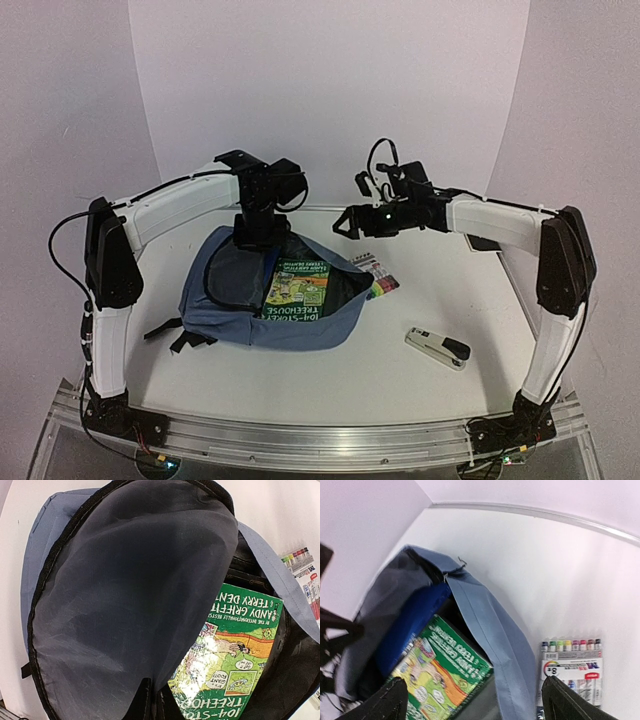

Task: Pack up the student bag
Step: Place the book in the student bag.

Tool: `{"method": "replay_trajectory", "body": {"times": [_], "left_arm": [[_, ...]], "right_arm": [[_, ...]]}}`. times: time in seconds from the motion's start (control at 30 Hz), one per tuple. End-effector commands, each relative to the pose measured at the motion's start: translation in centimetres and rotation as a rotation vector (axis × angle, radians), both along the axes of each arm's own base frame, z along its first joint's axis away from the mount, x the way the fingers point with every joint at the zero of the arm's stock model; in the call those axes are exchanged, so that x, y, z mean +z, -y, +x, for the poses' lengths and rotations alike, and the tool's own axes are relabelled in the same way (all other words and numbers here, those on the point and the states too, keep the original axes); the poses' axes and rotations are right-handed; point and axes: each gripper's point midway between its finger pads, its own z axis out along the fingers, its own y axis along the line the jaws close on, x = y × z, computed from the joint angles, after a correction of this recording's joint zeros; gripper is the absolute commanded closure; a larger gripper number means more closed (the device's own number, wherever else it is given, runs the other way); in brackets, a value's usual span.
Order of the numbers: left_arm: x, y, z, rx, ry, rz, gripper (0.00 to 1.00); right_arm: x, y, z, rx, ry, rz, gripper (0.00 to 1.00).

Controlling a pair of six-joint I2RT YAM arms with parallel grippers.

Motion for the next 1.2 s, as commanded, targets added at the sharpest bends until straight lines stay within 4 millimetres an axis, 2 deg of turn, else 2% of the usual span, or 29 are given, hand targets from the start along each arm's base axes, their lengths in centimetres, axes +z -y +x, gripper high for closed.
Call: {"method": "replay_trajectory", "body": {"times": [0.0, 0.1, 0.23, 0.4, 0.5, 0.6, 0.7, 0.83, 0.93, 0.97, 1.07, 1.1, 1.17], "left_arm": [[3.3, -0.4, 0.8, -0.004, 0.071, -0.048, 0.94], [3.3, -0.4, 0.8, -0.005, 0.068, -0.049, 0.94], [3.1, -0.4, 0.7, -0.005, 0.064, -0.053, 0.94], [3.0, -0.5, 0.6, -0.005, 0.059, -0.053, 0.94], [3.0, -0.6, 0.7, -0.001, 0.058, -0.055, 0.93], [2.9, -0.6, 0.7, 0.002, 0.057, -0.056, 0.93], [2.7, -0.7, 0.6, 0.008, 0.052, -0.055, 0.93], [2.2, -1.0, 0.4, 0.013, 0.040, -0.046, 0.93], [2.0, -1.3, 0.3, 0.023, 0.034, -0.041, 0.90], [2.0, -1.3, 0.3, 0.023, 0.031, -0.042, 0.84], [2.3, -0.8, 0.5, 0.006, 0.035, -0.064, 0.55], [2.6, -0.6, 0.6, -0.003, 0.039, -0.078, 0.44], [3.3, 0.3, 0.8, -0.034, 0.051, -0.114, 0.30]], "right_arm": [[-2.7, 1.8, -1.4, 0.140, 0.141, -0.332, 0.09], [-5.1, 2.8, -1.6, 0.176, 0.151, -0.457, 0.08], [-8.0, 3.3, -1.3, 0.209, 0.121, -0.554, 0.09], [-9.8, 3.1, -0.8, 0.237, 0.098, -0.606, 0.10], [-11.0, 3.0, -1.1, 0.297, 0.070, -0.641, 0.10], [-11.5, 3.8, -0.2, 0.290, 0.082, -0.712, 0.15], [-9.4, 4.9, 2.2, 0.192, 0.127, -0.733, 0.22], [-4.8, 6.6, 5.3, 0.034, 0.148, -0.629, 0.29], [-1.3, 6.9, 5.4, 0.025, 0.144, -0.479, 0.29], [-0.2, 6.7, 5.0, 0.045, 0.145, -0.429, 0.27], [2.4, 7.0, 3.8, 0.091, 0.133, -0.307, 0.18], [3.1, 7.9, 3.7, 0.082, 0.124, -0.276, 0.17], [3.0, 10.5, 4.5, 0.028, 0.081, -0.253, 0.15]]}}
